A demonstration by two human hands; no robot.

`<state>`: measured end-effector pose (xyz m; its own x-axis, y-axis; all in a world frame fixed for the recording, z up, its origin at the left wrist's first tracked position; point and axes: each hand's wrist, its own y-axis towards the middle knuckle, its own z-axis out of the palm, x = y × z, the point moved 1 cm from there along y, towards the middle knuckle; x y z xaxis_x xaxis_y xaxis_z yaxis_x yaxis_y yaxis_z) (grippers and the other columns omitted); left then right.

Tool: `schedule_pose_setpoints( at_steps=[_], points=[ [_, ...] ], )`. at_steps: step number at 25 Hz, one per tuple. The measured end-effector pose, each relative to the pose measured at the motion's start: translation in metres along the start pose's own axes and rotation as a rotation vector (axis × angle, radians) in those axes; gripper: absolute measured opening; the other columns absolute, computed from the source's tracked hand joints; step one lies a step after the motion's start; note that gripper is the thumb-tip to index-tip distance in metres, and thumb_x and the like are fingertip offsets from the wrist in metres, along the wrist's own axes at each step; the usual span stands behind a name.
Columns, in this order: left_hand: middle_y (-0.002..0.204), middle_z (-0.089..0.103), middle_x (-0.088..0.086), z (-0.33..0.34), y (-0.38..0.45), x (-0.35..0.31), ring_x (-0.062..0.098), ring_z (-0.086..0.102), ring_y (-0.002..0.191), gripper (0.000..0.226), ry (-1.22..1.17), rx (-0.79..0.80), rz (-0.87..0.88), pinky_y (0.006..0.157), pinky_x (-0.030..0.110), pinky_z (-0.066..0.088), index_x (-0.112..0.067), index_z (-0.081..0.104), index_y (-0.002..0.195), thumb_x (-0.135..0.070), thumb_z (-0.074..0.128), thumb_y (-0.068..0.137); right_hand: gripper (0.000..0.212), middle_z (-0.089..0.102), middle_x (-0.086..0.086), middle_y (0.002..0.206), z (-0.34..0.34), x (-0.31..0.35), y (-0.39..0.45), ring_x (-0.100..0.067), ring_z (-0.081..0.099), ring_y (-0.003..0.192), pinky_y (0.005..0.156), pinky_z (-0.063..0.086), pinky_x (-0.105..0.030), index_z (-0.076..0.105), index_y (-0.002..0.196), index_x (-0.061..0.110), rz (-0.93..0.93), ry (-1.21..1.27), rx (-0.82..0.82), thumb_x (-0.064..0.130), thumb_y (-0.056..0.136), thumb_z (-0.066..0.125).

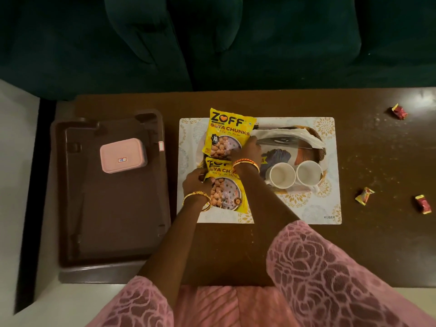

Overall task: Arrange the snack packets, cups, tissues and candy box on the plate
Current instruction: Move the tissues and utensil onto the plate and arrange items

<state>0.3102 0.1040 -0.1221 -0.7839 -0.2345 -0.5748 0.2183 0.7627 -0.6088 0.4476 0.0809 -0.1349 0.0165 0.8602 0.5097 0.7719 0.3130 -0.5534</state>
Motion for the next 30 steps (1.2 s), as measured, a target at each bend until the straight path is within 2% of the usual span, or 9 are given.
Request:
schedule_pose_setpoints(
  at_steps=[3,8,14,16,18,21,24,27,30],
  points=[
    [0.115,0.067,0.018,0.000,-0.001,0.004,0.030,0.060,0.110,0.035,-0.080,-0.042,-0.061,0.095,0.034,0.045,-0.005,0.063,0.117,-0.007,0.066,0.082,0.040,0.053,-0.028,0.121,-0.001,-0.003,0.007,-0.045,0.052,0.113,0.093,0.046,-0.048,0.043,0.120,-0.001,-0.039,-0.010,-0.055,0.002,0.083,0.058],
    [0.114,0.068,0.019,0.008,-0.001,0.005,0.033,0.062,0.108,0.034,-0.123,-0.100,-0.081,0.093,0.037,0.048,-0.004,0.060,0.115,-0.007,0.067,0.081,0.030,0.060,-0.028,0.112,-0.001,-0.011,0.012,-0.043,0.057,0.105,0.084,0.049,-0.045,0.047,0.113,0.000,-0.129,-0.020,-0.089,-0.002,0.084,0.054],
    [0.118,0.059,0.025,0.016,0.001,-0.003,0.042,0.056,0.111,0.039,-0.014,-0.110,-0.103,0.089,0.043,0.048,-0.001,0.050,0.118,-0.008,0.061,0.081,0.036,0.050,-0.024,0.125,-0.008,-0.013,0.000,-0.040,0.046,0.118,0.092,0.044,-0.047,0.044,0.122,0.003,-0.158,-0.043,-0.078,0.006,0.088,0.054],
    [0.123,0.049,0.024,0.015,-0.002,-0.005,0.043,0.051,0.114,0.046,0.123,-0.112,-0.038,0.088,0.047,0.047,-0.003,0.047,0.120,-0.012,0.063,0.078,0.038,0.050,-0.021,0.126,-0.016,-0.019,-0.021,-0.037,0.044,0.118,0.092,0.042,-0.046,0.047,0.123,0.005,-0.198,-0.021,-0.156,0.003,0.085,0.053],
    [0.134,0.040,0.021,0.016,-0.004,-0.008,0.041,0.041,0.125,0.055,0.282,-0.137,0.129,0.093,0.050,0.046,-0.006,0.044,0.126,-0.022,0.063,0.077,0.042,0.050,-0.022,0.124,-0.019,-0.032,-0.053,-0.038,0.044,0.116,0.092,0.041,-0.046,0.051,0.121,0.003,-0.274,-0.014,-0.220,-0.005,0.080,0.052],
    [0.152,0.028,0.019,0.021,-0.002,-0.012,0.040,0.024,0.142,0.063,0.552,-0.107,0.465,0.109,0.054,0.031,-0.013,0.037,0.140,-0.039,0.040,0.083,0.052,0.047,-0.025,0.133,-0.005,-0.057,-0.092,-0.042,0.043,0.124,0.100,0.041,-0.049,0.051,0.125,0.002,-0.456,-0.133,-0.109,-0.004,0.074,0.060],
    [0.157,0.020,0.014,0.029,0.009,-0.014,0.035,0.016,0.146,0.062,0.742,-0.025,0.655,0.113,0.059,0.018,-0.018,0.029,0.145,-0.042,0.029,0.089,0.066,0.036,-0.024,0.145,0.014,-0.074,-0.086,-0.042,0.033,0.135,0.109,0.034,-0.051,0.042,0.136,0.006,-0.469,-0.207,0.026,-0.004,0.073,0.060],
    [0.160,0.011,0.008,0.030,0.026,-0.019,0.028,0.010,0.148,0.067,0.824,0.049,0.660,0.114,0.058,0.010,-0.022,0.018,0.149,-0.049,0.011,0.087,0.066,0.033,-0.023,0.148,0.021,-0.077,-0.074,-0.040,0.030,0.137,0.111,0.030,-0.050,0.038,0.139,0.007,-0.473,-0.236,0.027,-0.001,0.076,0.055],
    [0.160,0.014,0.006,0.033,0.029,-0.015,0.026,0.014,0.147,0.076,0.848,0.083,0.587,0.113,0.055,0.016,-0.020,0.015,0.149,-0.054,-0.002,0.083,0.062,0.036,-0.024,0.145,0.024,-0.082,-0.074,-0.043,0.034,0.133,0.109,0.033,-0.052,0.042,0.136,0.007,-0.469,-0.289,0.005,0.001,0.077,0.058]
  ],
)
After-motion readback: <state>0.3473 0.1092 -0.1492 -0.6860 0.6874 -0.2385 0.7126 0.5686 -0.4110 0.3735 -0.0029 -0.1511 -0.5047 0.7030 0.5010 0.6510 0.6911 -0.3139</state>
